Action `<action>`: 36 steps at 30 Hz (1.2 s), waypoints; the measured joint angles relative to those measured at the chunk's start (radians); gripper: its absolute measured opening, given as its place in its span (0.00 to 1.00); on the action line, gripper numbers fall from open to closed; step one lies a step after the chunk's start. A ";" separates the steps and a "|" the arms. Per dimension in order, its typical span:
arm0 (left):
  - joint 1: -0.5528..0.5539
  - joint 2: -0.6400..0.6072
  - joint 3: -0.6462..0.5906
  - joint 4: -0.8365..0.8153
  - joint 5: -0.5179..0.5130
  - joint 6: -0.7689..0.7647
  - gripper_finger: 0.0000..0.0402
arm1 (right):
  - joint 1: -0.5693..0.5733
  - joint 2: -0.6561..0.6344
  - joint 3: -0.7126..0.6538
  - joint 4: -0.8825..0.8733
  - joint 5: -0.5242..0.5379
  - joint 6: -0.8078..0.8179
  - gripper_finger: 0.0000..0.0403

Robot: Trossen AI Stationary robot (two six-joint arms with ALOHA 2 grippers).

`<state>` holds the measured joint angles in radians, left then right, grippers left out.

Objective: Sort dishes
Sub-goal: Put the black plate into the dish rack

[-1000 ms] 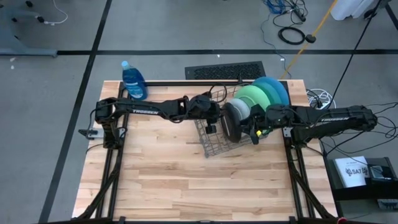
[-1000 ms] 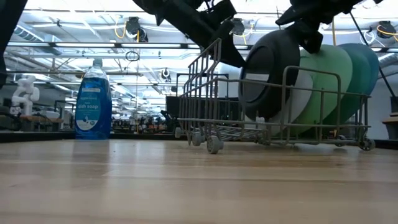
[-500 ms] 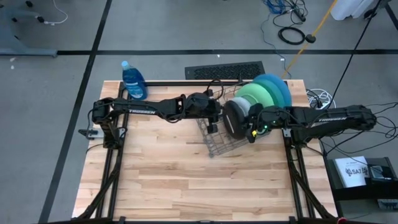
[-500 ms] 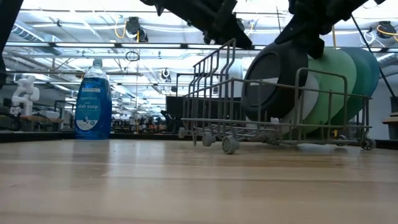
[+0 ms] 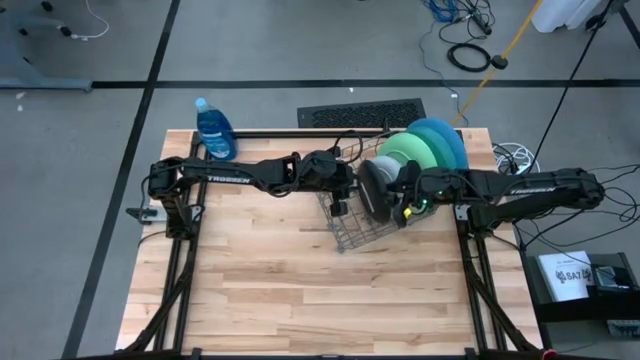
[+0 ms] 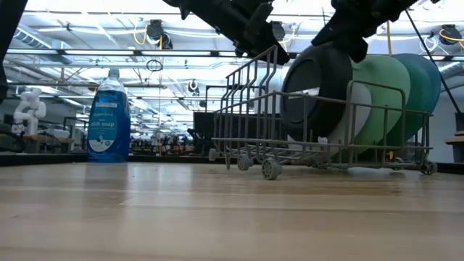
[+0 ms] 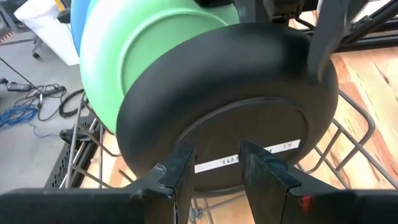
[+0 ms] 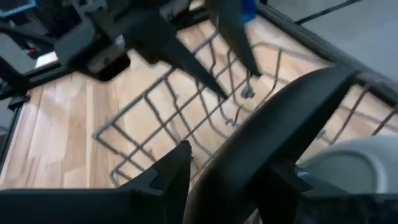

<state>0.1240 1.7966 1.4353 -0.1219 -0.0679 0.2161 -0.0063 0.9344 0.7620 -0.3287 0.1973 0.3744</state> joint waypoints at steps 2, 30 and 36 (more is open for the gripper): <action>0.000 0.000 0.000 0.000 0.000 0.000 0.32 | 0.000 0.000 0.017 -0.010 0.028 -0.010 0.36; -0.002 0.000 0.000 -0.047 0.012 -0.026 0.32 | 0.001 -0.002 0.117 -0.145 0.294 -0.165 0.36; -0.002 0.001 0.000 -0.088 0.012 -0.028 0.32 | 0.000 -0.001 0.117 -0.164 0.307 -0.175 0.36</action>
<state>0.1223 1.7973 1.4353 -0.2095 -0.0555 0.1879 -0.0067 0.9330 0.8795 -0.4925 0.5041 0.1995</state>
